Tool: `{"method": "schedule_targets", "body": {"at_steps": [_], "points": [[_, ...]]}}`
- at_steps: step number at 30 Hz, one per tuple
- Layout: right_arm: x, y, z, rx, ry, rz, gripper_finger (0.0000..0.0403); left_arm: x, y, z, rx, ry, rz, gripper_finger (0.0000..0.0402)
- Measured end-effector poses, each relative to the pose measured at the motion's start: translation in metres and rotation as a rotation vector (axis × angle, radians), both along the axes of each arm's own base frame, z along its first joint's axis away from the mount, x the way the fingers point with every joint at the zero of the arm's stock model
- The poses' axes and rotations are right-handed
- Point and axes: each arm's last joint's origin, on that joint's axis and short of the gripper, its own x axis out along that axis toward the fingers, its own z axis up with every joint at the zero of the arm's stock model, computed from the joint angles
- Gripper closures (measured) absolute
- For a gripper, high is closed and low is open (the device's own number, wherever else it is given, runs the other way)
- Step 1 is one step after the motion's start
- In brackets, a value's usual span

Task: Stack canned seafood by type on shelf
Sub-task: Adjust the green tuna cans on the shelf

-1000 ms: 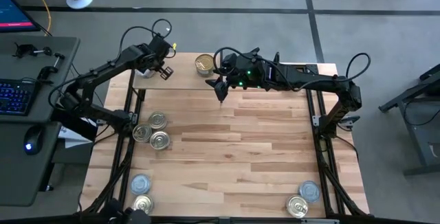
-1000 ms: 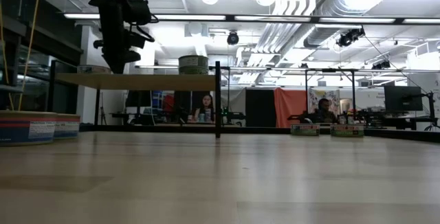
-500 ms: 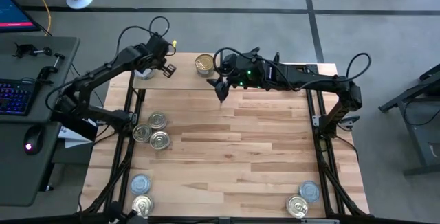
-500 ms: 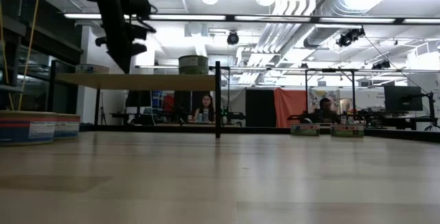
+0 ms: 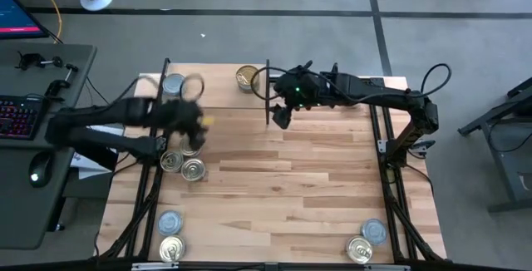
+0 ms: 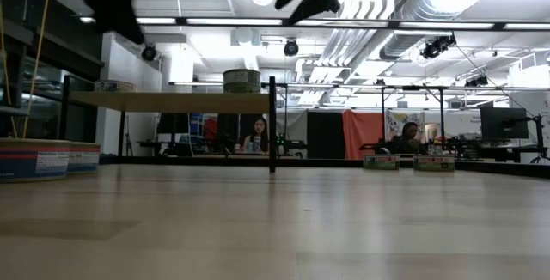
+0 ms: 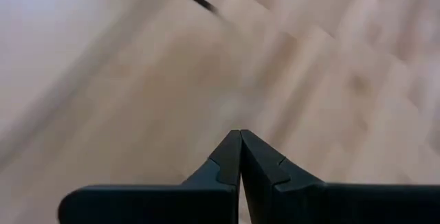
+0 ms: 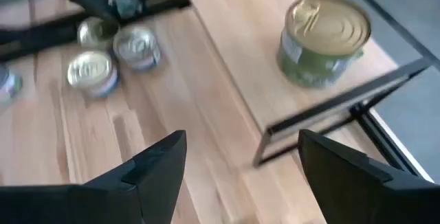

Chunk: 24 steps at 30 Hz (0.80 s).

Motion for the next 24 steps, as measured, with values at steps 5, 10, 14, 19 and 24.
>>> {"method": "schedule_targets", "body": {"at_steps": [5, 10, 14, 19, 24], "points": [[-0.004, -0.004, -0.008, 0.018, 0.076, 0.061, 0.0133, -0.019, -0.054, -0.006, -0.014, 0.073, -0.262, 0.0401], [-0.005, -0.013, -0.033, 0.055, 0.137, 0.064, 0.0133, -0.026, -0.104, -0.017, -0.112, 0.197, -0.535, 0.0401], [-0.007, -0.012, -0.064, 0.139, 0.192, 0.099, 0.0133, -0.033, -0.137, -0.031, -0.191, 0.345, -0.629, 0.0401], [-0.017, -0.001, -0.101, 0.209, 0.293, 0.146, 0.0133, -0.038, -0.147, -0.035, -0.231, 0.381, -0.536, 0.0401], [-0.043, -0.008, -0.098, 0.229, 0.206, 0.071, 0.0133, -0.038, -0.131, -0.024, -0.21, 0.229, -0.404, 0.0401]]}}
